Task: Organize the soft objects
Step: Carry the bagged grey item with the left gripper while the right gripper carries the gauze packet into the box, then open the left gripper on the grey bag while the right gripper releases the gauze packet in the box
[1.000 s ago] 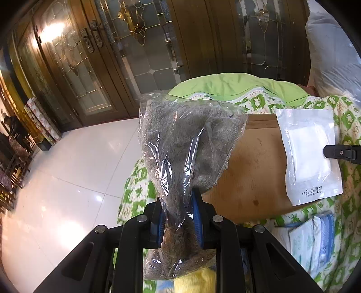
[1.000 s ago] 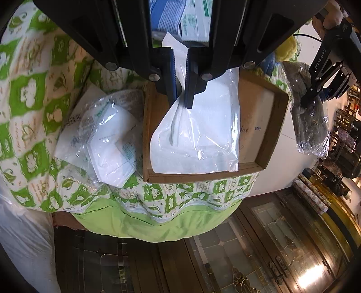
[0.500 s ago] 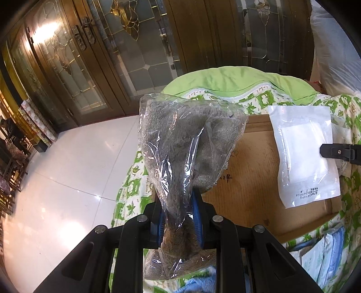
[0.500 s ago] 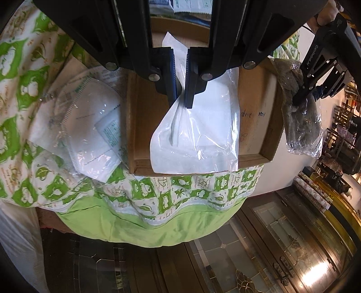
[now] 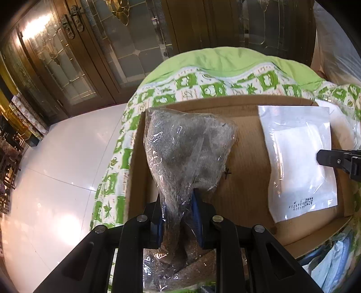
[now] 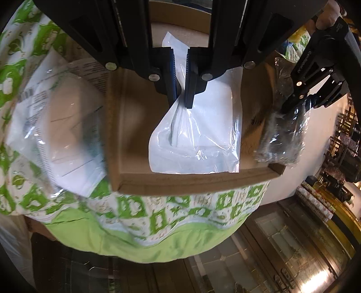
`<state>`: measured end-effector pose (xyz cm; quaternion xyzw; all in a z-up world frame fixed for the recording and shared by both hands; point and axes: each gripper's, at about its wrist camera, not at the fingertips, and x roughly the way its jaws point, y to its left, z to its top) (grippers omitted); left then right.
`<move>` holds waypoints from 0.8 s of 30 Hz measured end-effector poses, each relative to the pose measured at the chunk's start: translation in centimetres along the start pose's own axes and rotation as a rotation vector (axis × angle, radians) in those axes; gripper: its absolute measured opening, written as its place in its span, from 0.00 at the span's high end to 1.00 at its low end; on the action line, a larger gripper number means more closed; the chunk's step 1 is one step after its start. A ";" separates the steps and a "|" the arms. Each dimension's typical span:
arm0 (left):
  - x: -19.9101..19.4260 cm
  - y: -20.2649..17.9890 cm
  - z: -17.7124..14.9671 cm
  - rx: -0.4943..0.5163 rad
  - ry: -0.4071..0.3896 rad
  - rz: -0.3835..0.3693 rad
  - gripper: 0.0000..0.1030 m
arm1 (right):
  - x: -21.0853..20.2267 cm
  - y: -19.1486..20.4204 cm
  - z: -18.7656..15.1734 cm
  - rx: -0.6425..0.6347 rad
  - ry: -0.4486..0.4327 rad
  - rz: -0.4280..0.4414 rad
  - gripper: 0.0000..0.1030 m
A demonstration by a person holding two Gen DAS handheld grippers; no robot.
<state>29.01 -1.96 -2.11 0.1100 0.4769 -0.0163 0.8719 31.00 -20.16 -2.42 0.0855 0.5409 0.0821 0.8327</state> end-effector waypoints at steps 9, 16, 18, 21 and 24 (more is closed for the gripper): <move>1.5 0.6 0.1 -0.036 0.058 -0.040 0.75 | 1.9 1.9 -1.1 -0.045 0.050 0.017 0.93; 1.2 0.6 -0.2 -0.041 0.049 -0.030 0.39 | 2.0 2.3 -1.2 -0.066 0.034 0.000 0.84; 0.8 0.6 -0.2 -0.043 0.039 -0.027 0.33 | 1.8 2.3 -1.3 -0.070 0.026 -0.011 0.79; 0.3 0.7 -0.2 -0.042 0.029 -0.021 0.28 | 1.4 2.2 -1.5 -0.065 0.012 -0.016 0.66; -0.5 0.6 -0.2 -0.034 0.023 -0.011 0.27 | 0.8 2.2 -1.8 -0.063 -0.004 -0.022 0.59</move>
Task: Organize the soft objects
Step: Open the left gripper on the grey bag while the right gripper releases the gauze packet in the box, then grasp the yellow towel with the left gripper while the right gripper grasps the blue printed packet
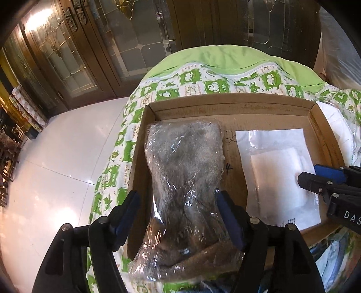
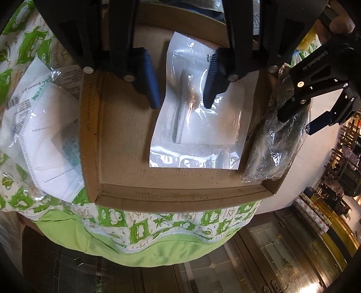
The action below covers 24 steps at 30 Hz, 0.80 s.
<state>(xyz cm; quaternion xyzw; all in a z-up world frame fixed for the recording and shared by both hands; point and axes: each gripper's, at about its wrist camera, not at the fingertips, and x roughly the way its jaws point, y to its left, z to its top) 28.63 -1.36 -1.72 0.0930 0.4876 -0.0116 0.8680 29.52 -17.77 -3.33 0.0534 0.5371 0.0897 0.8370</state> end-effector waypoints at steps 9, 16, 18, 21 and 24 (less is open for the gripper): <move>-4.1 0.6 -1.3 -0.017 -0.023 0.036 0.24 | -4.1 -0.6 -2.1 0.029 -0.080 0.003 0.48; -7.9 1.7 -6.1 -0.095 -0.049 0.039 0.17 | -7.8 -0.8 -6.1 0.023 -0.154 -0.013 0.37; -8.8 1.5 -7.4 -0.093 -0.053 0.061 0.17 | -8.3 -0.6 -7.3 0.018 -0.156 -0.018 0.35; -9.9 1.3 -9.2 -0.086 -0.058 0.081 0.17 | -8.5 -0.1 -8.9 0.006 -0.150 -0.036 0.32; -10.9 1.3 -10.7 -0.099 -0.060 0.080 0.17 | -8.6 0.5 -10.1 -0.012 -0.143 -0.050 0.32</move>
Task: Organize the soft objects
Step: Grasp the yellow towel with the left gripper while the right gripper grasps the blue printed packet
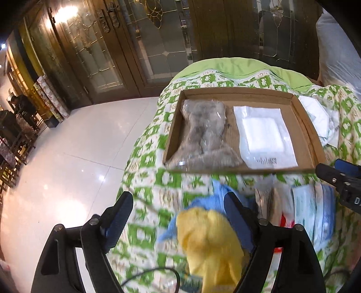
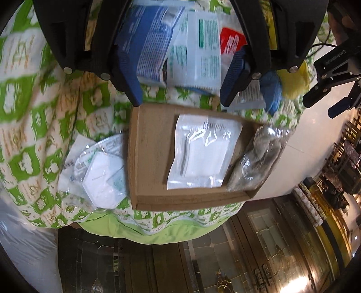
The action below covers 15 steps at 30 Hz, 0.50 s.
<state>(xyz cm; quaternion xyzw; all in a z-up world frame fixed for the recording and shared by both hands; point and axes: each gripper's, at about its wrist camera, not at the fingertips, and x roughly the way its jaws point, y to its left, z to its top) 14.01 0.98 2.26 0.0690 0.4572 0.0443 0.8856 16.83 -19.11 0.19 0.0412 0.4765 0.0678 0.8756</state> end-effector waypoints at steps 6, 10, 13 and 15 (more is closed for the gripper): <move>-1.3 0.3 -1.9 -0.028 0.010 -0.010 0.16 | -0.9 0.8 -1.7 -0.010 0.005 -0.001 0.31; -1.9 0.2 -2.9 -0.025 0.008 -0.001 0.16 | -1.3 1.1 -2.7 -0.016 0.010 0.002 0.31; -2.3 0.1 -3.8 -0.025 0.011 0.002 0.16 | -1.6 1.3 -3.4 -0.022 0.014 0.001 0.31; -2.4 -0.1 -4.4 -0.021 0.015 0.004 0.16 | -1.8 1.4 -3.9 -0.027 0.018 0.003 0.31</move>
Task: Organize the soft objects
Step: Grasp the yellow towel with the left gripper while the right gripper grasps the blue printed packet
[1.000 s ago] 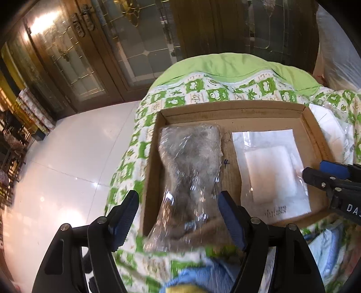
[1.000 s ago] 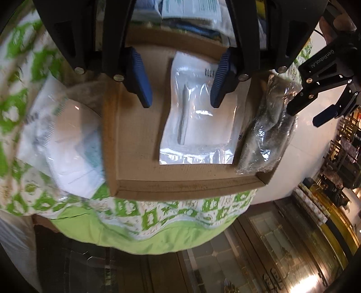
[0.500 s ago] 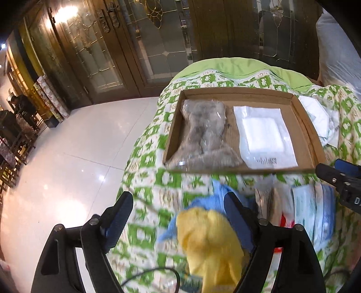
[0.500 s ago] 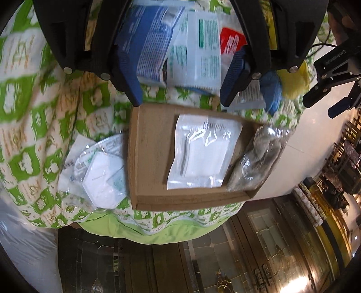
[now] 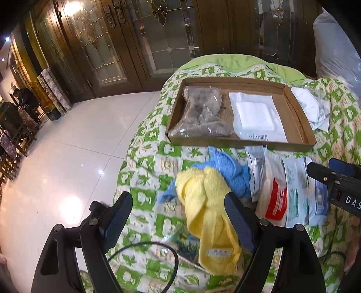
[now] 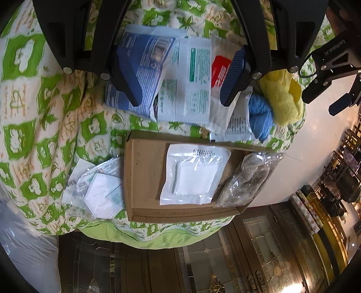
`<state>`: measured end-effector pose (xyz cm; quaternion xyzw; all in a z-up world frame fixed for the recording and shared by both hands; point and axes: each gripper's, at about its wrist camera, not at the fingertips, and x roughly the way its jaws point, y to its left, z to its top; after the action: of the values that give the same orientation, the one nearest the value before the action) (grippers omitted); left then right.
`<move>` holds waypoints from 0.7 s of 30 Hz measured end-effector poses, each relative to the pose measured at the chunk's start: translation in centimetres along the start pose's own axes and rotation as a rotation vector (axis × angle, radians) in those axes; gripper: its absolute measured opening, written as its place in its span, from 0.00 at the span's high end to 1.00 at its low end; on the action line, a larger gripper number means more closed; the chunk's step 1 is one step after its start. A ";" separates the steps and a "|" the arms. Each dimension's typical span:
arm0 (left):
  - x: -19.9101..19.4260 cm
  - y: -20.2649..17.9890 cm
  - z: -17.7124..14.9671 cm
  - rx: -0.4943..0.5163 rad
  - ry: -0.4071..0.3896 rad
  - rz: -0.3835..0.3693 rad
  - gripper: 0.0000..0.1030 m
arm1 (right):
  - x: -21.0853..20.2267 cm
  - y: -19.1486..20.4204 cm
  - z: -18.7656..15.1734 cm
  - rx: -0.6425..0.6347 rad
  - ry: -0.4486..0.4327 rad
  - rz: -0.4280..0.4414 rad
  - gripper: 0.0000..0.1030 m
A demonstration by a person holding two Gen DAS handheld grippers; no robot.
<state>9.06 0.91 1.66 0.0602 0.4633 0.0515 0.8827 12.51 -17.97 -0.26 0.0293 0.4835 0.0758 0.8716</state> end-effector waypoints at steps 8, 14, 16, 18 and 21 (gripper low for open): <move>-0.3 -0.3 -2.0 0.007 0.016 -0.009 0.16 | -0.8 -0.5 -1.0 0.015 0.018 0.020 0.31; 1.1 1.6 -5.1 -0.101 0.086 -0.067 0.16 | -1.0 -2.2 -1.4 0.058 0.019 0.002 0.31; 1.4 2.1 -6.1 -0.136 0.099 -0.092 0.16 | -0.7 -2.4 -1.5 0.065 0.026 0.003 0.30; 1.5 1.9 -6.6 -0.137 0.095 -0.094 0.16 | -0.4 -2.5 -1.6 0.068 0.036 0.009 0.30; 1.4 0.9 -6.3 -0.098 0.083 -0.087 0.16 | 0.0 -2.8 -1.7 0.079 0.056 0.016 0.30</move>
<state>4.61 2.34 -2.88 -0.0055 0.4987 0.0380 0.8659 11.41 -20.76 -1.54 0.0653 0.5102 0.0646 0.8551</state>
